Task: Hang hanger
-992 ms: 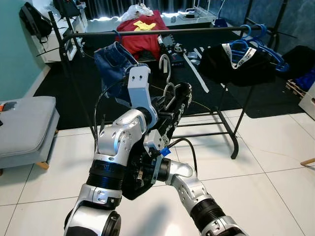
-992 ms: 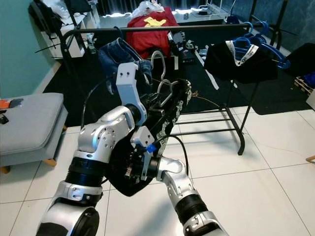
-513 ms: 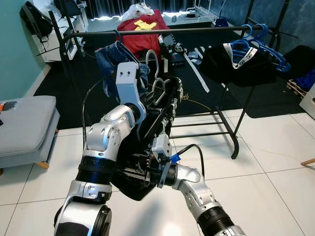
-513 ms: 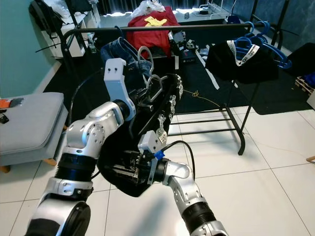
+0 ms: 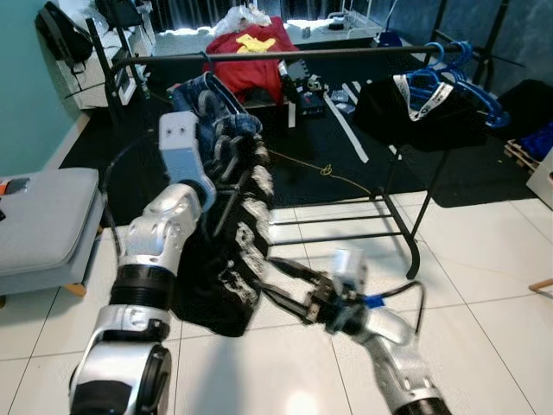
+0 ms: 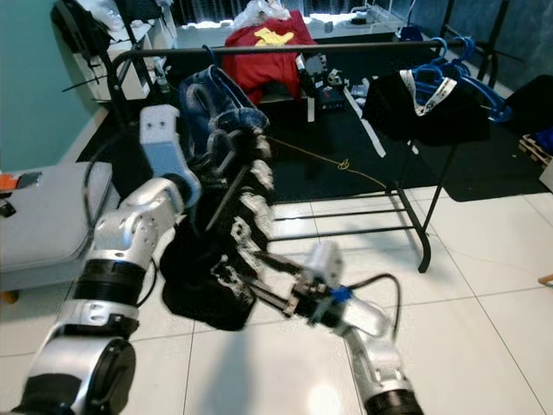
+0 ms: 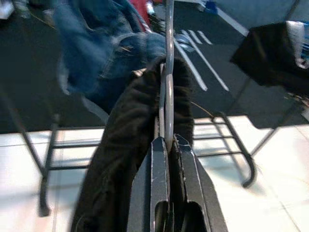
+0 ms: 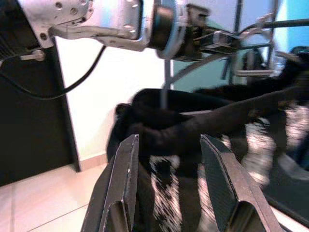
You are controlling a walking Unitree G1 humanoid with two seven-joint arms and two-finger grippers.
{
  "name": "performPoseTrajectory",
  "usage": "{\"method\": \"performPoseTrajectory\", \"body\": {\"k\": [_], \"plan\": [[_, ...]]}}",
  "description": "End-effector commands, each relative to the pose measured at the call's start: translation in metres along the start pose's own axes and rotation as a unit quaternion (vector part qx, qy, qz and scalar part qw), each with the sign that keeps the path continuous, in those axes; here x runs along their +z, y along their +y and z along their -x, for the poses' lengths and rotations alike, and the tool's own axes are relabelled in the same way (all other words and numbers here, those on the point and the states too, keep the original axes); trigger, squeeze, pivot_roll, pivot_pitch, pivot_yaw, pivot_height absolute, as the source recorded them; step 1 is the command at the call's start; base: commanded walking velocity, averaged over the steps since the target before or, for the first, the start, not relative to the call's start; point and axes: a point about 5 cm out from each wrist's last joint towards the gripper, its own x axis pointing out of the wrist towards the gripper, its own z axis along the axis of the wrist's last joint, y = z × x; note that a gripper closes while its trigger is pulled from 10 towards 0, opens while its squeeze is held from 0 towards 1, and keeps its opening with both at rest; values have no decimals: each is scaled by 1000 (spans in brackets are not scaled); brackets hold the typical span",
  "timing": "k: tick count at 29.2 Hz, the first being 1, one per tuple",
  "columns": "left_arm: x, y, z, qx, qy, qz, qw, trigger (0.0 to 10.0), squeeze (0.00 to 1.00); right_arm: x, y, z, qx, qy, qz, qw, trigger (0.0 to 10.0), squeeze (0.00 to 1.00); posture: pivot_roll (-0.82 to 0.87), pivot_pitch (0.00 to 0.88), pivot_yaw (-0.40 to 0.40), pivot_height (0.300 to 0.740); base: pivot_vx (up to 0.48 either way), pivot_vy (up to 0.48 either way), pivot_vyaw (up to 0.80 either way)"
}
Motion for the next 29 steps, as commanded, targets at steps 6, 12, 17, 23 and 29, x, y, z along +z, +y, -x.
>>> {"method": "performPoseTrajectory", "body": {"k": [6, 12, 17, 23, 29], "plan": [[17, 8, 0, -55, -35, -77, 995, 0, 0, -8, -27, 31, -141, 49, 17, 989, 10000, 0, 52, 89, 84, 740, 0, 0, 0], [16, 2, 8, -187, -16, -111, 976, 0, 0, -11, -39, 48, -187, 71, 20, 979, 10000, 0, 52, 84, 82, 740, 0, 0, 0], [13, -3, 17, -287, 4, -115, 951, 0, 0, -9, -44, 57, -211, 65, 13, 975, 10000, 0, 48, 84, 84, 740, 0, 0, 0], [28, -12, 27, -369, -31, 50, 928, 0, 0, -9, -49, 69, -279, 33, -13, 960, 10000, 0, 49, 76, 85, 740, 0, 0, 0], [32, -11, 32, -403, -59, 179, 895, 0, 0, -9, -52, 75, -322, -6, -41, 946, 10000, 0, 49, 73, 87, 740, 0, 0, 0]]}}
